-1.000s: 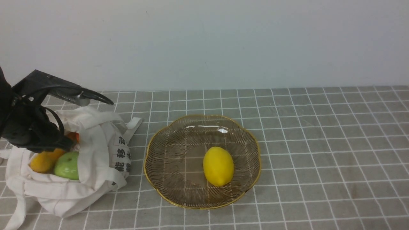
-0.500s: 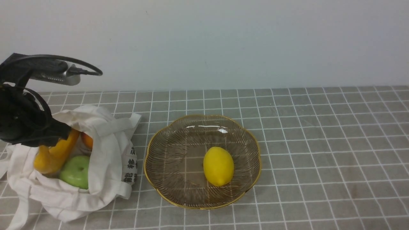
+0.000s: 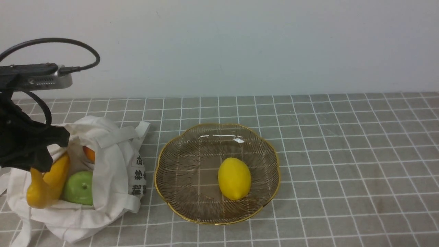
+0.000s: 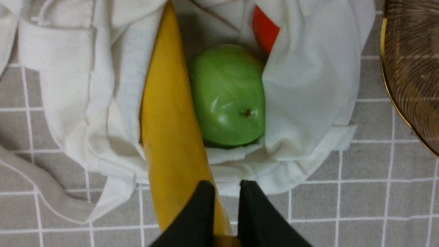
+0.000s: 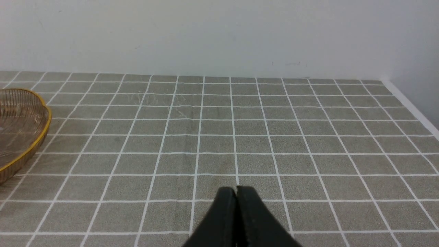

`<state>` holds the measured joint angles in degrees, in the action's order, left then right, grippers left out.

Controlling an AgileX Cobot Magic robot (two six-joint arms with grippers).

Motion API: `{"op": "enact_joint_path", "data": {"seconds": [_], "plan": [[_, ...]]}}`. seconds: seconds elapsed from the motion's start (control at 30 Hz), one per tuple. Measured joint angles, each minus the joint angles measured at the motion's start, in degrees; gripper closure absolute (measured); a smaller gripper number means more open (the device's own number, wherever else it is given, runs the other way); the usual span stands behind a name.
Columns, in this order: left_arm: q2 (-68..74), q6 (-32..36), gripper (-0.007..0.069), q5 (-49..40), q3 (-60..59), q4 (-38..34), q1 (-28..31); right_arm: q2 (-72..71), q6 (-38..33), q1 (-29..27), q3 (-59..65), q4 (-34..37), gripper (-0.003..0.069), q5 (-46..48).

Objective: Take the fruit out of the bag on the grey coffee tablecloth and place them on the plate.
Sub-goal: 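Place the banana on the plate with the left gripper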

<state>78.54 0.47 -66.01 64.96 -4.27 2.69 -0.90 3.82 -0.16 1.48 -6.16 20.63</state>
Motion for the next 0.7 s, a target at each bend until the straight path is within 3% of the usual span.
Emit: {"op": "enact_joint_path", "data": {"seconds": [0.23,0.4,0.7], "plan": [[0.0,-1.69,0.056,-4.32,3.73,-2.57,0.0,0.0,0.0,0.0,0.0,0.0,0.0673,0.0],[-0.44,1.12,0.056,-4.31,4.7,-11.06,-1.04,0.0,0.0,0.0,0.0,0.0,0.0673,0.0],[-0.7,7.18,0.056,-4.38,4.7,-21.28,-10.67,0.0,0.0,0.0,0.0,0.0,0.0673,0.0]]}}
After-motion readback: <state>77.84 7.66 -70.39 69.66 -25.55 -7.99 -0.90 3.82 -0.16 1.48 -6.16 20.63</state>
